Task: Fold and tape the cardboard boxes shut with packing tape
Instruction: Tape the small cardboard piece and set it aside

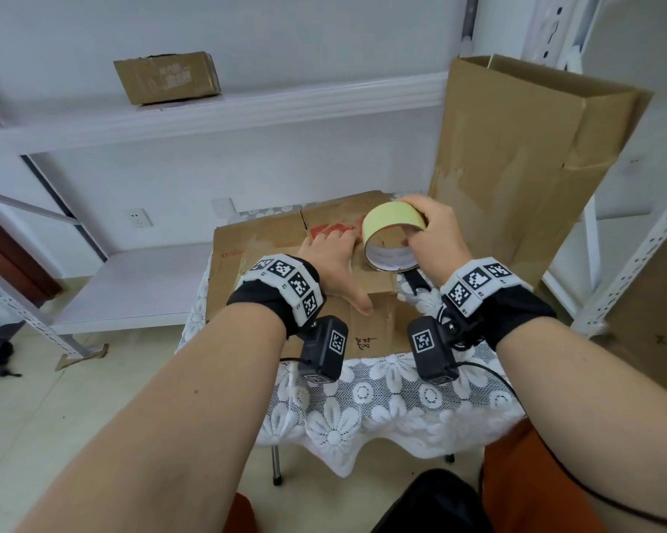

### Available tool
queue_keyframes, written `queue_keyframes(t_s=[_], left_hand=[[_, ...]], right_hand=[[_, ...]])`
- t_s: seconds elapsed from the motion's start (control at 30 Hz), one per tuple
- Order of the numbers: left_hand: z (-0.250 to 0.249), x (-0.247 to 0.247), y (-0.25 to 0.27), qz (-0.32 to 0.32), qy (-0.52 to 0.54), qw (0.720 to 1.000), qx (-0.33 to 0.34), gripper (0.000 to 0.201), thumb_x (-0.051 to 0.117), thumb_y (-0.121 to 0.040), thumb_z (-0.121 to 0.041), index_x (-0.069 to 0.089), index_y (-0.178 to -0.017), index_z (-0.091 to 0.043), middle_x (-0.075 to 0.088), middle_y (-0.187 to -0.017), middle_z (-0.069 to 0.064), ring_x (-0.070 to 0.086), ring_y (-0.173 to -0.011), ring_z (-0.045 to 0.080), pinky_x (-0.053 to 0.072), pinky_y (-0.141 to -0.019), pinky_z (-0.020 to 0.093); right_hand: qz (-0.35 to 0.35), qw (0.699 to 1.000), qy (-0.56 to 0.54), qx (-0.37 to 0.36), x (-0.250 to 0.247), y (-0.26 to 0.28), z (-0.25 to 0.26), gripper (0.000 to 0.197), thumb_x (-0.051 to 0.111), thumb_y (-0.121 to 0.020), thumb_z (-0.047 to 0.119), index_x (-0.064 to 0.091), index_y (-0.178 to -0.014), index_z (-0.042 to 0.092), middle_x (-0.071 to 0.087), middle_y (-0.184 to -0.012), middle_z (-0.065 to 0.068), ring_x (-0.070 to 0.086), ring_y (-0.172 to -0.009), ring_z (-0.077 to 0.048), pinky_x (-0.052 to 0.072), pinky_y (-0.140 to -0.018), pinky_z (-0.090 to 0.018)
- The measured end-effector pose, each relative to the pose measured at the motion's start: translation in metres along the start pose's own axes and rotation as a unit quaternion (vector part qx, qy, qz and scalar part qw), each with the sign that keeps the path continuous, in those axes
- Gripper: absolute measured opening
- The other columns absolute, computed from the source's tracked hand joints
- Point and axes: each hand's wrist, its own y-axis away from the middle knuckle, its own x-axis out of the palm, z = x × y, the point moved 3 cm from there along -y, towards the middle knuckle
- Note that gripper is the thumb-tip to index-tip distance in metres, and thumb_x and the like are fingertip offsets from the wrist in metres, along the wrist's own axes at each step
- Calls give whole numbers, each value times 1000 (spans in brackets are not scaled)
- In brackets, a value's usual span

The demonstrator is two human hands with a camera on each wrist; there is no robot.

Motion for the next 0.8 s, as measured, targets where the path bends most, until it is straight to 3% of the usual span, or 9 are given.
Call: queue_keyframes(t_s=[0.13,0.6,0.8], left_hand=[[0,0,1,0,11,1000,0,119,86,-54,-57,24,-149,-18,36,-147,2,32,-136,25,24,-116,47],[-2,2,-2,15,-8,1000,6,123,83,-56,-60,18,-151,-20,30,-152,2,27,-140,25,16,-119,49],[3,3,-2,9,5,1000,3,121,84,-54,-59,20,-150,-21,33,-148,2,29,-138,24,18,-118,48]], right_hand=[[-4,999,36,10,-14,-2,-3,49,47,-80,-19,66,-111,14,62,-102,-2,56,-98,-18,41,-79,-25],[4,996,90,13,-24,2,6,50,46,-80,-16,67,-113,15,61,-100,1,54,-99,-19,44,-85,-31],[-1,992,126,1,-27,3,-3,44,51,-80,-17,70,-107,13,62,-93,0,56,-93,-20,40,-77,-27]])
